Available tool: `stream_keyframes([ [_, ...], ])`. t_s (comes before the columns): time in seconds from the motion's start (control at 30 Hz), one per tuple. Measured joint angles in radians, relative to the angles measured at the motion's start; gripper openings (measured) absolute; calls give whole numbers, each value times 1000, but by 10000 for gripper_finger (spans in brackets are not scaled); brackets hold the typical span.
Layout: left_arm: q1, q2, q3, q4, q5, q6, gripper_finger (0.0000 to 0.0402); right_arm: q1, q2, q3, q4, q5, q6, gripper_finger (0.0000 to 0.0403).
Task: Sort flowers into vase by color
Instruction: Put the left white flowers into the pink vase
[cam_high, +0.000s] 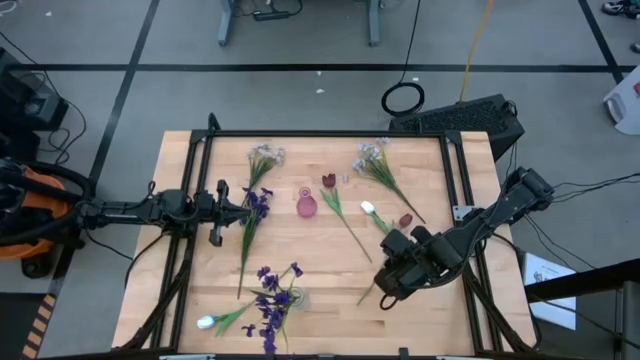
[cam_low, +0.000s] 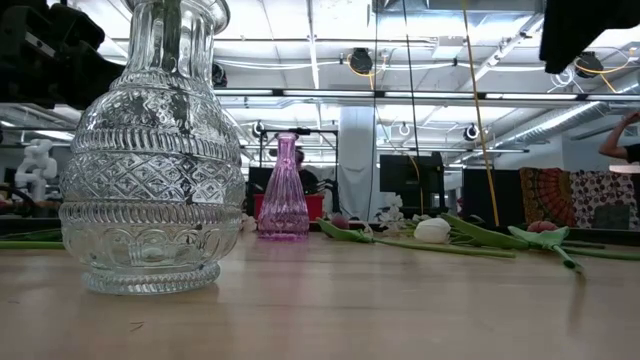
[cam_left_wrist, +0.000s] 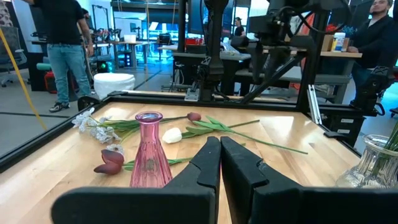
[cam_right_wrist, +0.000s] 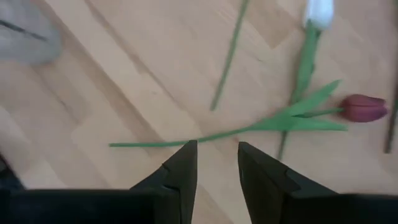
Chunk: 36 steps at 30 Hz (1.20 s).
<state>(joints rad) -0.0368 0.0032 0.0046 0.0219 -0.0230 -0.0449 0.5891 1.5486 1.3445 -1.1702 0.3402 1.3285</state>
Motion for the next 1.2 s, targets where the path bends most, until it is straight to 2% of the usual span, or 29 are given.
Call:
stream_keyframes([
  [0.23,0,0,0,0,0,0,20,-13,0,0,72,5,138,102],
  [0.57,0,0,0,16,0,-11,20,-25,0,0,72,7,351,102],
  [0.73,-1,0,0,77,0,-180,20,-33,0,0,31,9,364,89],
  [0.87,-1,0,2,146,0,-262,20,-43,0,-2,-49,78,421,79],
  [0.93,-1,4,15,125,-8,-269,20,-68,-1,-17,-44,81,386,72],
  [1.07,-1,54,125,15,-99,-291,15,-138,-1,-79,-9,13,239,56],
  [1.2,-1,195,279,-137,-190,-264,5,-215,-6,-207,158,-107,51,47],
])
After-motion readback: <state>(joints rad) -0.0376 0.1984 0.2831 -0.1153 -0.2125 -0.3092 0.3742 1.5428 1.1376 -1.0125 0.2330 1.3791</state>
